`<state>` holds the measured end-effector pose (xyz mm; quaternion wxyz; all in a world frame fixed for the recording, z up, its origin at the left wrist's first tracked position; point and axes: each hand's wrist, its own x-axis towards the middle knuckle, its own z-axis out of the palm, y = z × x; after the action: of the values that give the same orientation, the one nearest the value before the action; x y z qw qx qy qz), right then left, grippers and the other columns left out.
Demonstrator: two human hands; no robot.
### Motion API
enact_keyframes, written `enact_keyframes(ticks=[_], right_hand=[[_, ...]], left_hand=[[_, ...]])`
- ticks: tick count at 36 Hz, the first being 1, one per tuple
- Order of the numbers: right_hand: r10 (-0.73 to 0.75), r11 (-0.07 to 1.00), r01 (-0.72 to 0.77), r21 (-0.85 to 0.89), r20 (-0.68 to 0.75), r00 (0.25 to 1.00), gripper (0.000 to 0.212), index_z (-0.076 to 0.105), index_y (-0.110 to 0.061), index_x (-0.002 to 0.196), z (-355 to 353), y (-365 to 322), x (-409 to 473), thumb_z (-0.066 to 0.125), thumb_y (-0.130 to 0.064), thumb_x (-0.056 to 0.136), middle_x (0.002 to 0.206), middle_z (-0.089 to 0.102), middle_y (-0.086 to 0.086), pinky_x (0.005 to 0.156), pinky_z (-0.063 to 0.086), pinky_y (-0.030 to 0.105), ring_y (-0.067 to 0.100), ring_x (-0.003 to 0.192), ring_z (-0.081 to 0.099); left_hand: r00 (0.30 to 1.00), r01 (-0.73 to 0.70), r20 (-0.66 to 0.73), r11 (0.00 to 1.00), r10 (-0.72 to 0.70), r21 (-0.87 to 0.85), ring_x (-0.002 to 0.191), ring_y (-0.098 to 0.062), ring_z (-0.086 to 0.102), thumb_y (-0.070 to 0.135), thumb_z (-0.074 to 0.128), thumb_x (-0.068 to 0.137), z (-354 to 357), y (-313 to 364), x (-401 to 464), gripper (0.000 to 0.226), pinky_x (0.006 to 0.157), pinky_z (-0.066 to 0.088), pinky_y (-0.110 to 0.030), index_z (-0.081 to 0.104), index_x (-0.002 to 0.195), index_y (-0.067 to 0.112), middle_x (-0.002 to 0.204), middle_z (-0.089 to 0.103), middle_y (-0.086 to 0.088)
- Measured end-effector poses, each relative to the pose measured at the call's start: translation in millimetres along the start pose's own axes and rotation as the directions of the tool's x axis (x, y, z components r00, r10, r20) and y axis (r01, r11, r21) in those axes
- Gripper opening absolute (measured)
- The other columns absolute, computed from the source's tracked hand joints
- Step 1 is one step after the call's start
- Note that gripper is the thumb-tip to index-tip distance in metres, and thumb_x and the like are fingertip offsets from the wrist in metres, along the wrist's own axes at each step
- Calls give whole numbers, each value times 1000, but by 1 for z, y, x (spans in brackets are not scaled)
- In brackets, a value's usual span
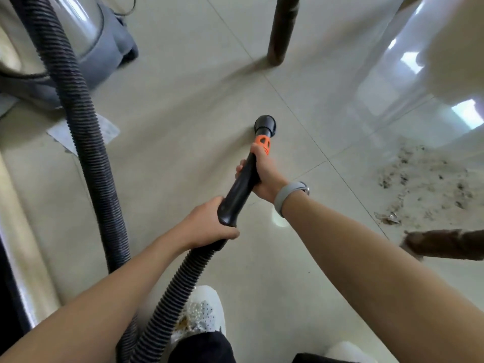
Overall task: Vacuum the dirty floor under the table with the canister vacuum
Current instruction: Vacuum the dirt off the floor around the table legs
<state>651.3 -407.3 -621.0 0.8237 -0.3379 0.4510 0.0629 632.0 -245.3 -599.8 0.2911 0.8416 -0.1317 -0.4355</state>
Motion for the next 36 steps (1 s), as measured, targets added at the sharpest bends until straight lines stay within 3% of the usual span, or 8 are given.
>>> enact_keyframes(ticks=[5,8,11,16,23,30,33,36], right_hand=[[-5,999,4,38,21,1000,23,42,-12,86,2,24,-3,52,-31,96,62,42,5,58,46,31,19,54,47],[-20,997,21,80,-10,1000,22,44,-11,87,-13,30,-14,53,-29,96,62,43,4,55,46,29,16,50,47],[-41,992,52,113,-100,994,20,45,-10,87,-33,35,-27,54,-26,95,62,45,5,54,47,29,17,46,50],[-29,985,56,162,-163,986,15,49,-7,92,-58,28,-37,59,-18,91,65,51,7,56,51,32,19,45,57],[-32,964,113,241,-317,948,22,47,-10,91,-86,-7,-29,60,-27,91,71,51,8,49,49,29,23,49,56],[-22,872,239,427,-453,891,23,45,-6,79,-105,14,-48,56,-22,92,55,47,6,47,47,26,17,38,49],[-48,843,277,462,-447,893,24,45,-8,74,-121,20,-55,55,-19,92,50,46,3,48,47,24,16,38,48],[-72,854,272,443,-418,906,24,45,-8,74,-128,16,-58,54,-18,94,58,46,6,49,48,25,17,42,48]], left_hand=[[996,40,-87,997,-35,62,78,-17,63,30,78,68,7,-14,-7,32,67,50,-29,52,86,22,83,64,1],[1000,12,7,998,-12,58,81,-16,65,37,73,62,18,-8,-13,40,72,52,-32,55,92,18,87,67,1],[992,-56,114,997,49,60,74,-14,65,27,73,65,25,-2,-18,30,71,52,-30,56,88,17,84,69,0],[968,-143,220,987,123,77,65,-7,60,21,70,64,25,7,-15,29,61,48,-20,51,75,40,79,67,-1],[908,-205,396,969,135,140,66,-10,59,29,70,61,23,33,1,36,67,52,-35,53,88,12,83,66,-6],[854,-203,507,973,120,113,71,-13,64,22,71,58,35,51,5,39,78,53,-40,55,91,7,78,69,-1],[821,-167,556,986,131,14,66,-16,64,16,77,75,53,58,4,30,70,55,-39,52,90,10,72,65,-3],[817,-165,556,986,155,-32,59,-16,63,24,64,90,65,68,7,20,61,53,-27,48,86,13,64,62,2]])
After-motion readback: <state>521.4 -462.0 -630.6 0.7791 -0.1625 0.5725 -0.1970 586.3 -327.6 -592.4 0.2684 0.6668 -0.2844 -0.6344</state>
